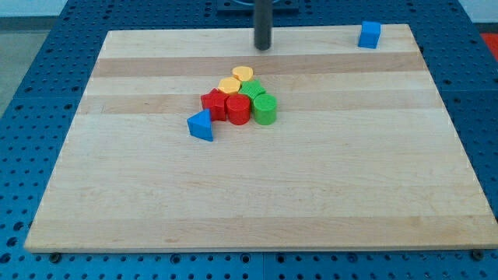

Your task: Separate the yellow blocks a bit from each other

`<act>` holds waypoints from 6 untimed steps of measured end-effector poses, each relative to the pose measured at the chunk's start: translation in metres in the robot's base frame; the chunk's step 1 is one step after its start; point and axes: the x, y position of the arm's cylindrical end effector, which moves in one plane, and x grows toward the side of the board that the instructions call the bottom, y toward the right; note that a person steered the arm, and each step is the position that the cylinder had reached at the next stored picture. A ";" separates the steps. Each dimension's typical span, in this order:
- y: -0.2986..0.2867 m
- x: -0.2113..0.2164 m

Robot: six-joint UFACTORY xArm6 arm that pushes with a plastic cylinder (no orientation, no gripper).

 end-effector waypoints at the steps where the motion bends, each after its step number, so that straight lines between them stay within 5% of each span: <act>1: -0.034 0.033; 4: -0.072 0.088; 6: -0.017 0.088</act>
